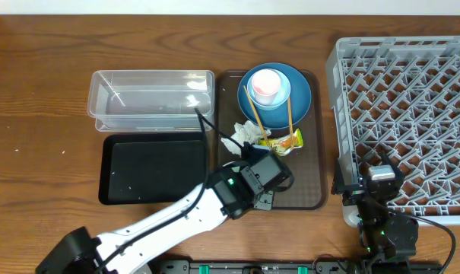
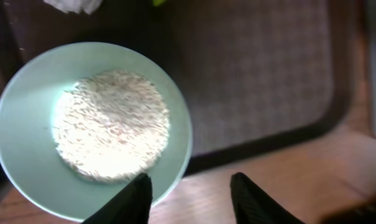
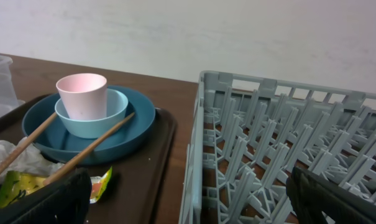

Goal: Sort waste into correct bins and load items into the dishwasher rack
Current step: 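Move the left gripper over the pale green rice bowl, then lower the left gripper and grasp the rim of the rice bowl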

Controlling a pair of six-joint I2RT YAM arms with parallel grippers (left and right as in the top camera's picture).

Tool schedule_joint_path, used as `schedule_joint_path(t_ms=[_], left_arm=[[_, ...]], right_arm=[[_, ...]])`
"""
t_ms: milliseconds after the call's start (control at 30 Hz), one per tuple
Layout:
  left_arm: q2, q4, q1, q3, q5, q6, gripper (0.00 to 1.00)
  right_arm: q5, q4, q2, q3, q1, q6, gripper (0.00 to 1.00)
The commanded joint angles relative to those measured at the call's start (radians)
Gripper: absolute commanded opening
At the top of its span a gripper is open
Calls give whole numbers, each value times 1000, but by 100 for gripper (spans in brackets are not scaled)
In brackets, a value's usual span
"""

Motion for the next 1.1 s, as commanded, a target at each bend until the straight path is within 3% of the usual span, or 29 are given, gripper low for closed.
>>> schedule_joint_path(t_ms=[0,133,1067], left_arm=[[30,13,-2,-5,-80,-19,42],[51,40,-3,-5,-79,-19,39],[164,112,-3,-5,-79,-19,39]], right_arm=[[10,-4,-2,-2,6,4,99],[10,-4,-2,-2,6,4,99],[10,-4,-2,-2,6,4,99]])
